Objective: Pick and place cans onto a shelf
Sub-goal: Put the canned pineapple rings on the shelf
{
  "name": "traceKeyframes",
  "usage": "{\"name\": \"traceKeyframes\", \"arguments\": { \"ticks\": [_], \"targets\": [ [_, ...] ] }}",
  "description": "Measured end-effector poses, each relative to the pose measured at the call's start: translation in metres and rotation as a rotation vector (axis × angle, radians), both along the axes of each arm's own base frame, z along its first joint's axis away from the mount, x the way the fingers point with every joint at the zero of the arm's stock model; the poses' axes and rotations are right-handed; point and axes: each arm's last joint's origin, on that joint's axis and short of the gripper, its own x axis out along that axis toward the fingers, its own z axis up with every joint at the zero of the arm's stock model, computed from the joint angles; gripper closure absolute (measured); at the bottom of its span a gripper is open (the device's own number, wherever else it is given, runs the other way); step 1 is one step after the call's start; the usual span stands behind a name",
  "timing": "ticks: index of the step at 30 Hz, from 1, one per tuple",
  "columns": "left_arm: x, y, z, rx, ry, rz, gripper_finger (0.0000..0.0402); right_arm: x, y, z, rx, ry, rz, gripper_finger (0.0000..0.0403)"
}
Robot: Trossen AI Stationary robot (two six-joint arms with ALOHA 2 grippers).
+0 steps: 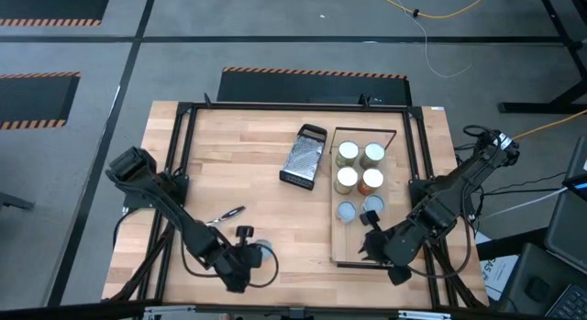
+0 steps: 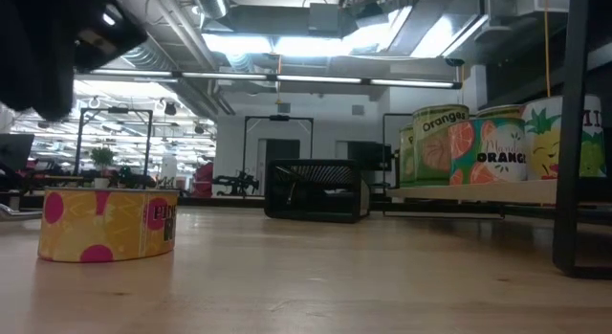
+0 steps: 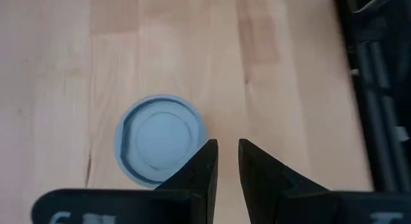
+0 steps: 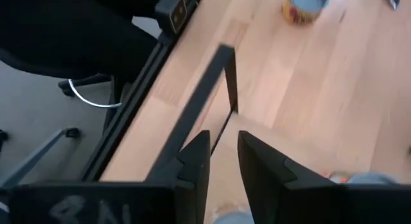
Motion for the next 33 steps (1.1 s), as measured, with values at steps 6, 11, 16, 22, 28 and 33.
{"name": "traceKeyframes", "arguments": {
  "ticks": [6, 11, 16, 22, 28, 33],
  "targets": [
    [0.004, 0.0, -0.014, 0.049, 0.019, 0.01, 0.0347, 0.004, 0.003, 0.003, 0.007, -0.06, 0.043, 0.0318],
    [0.005, 0.0, -0.021, 0.071, 0.035, 0.014, 0.0347, 0.005, 0.004, 0.005, 0.007, -0.082, 0.06, 0.0318],
    [0.006, 0.0, -0.025, 0.087, 0.046, 0.015, 0.0347, 0.005, 0.004, 0.004, 0.01, -0.085, 0.059, 0.0318],
    [0.009, 0.002, -0.025, 0.111, 0.027, 0.015, 0.0347, 0.005, 0.004, 0.004, 0.014, -0.09, 0.059, 0.0318],
    [0.008, 0.002, -0.025, 0.105, 0.033, 0.009, 0.0347, 0.005, 0.004, 0.004, 0.013, -0.089, 0.059, 0.0318],
    [0.008, 0.002, -0.025, 0.105, 0.033, 0.009, 0.0347, 0.005, 0.004, 0.004, 0.013, -0.089, 0.059, 0.0318]
  ]
}}
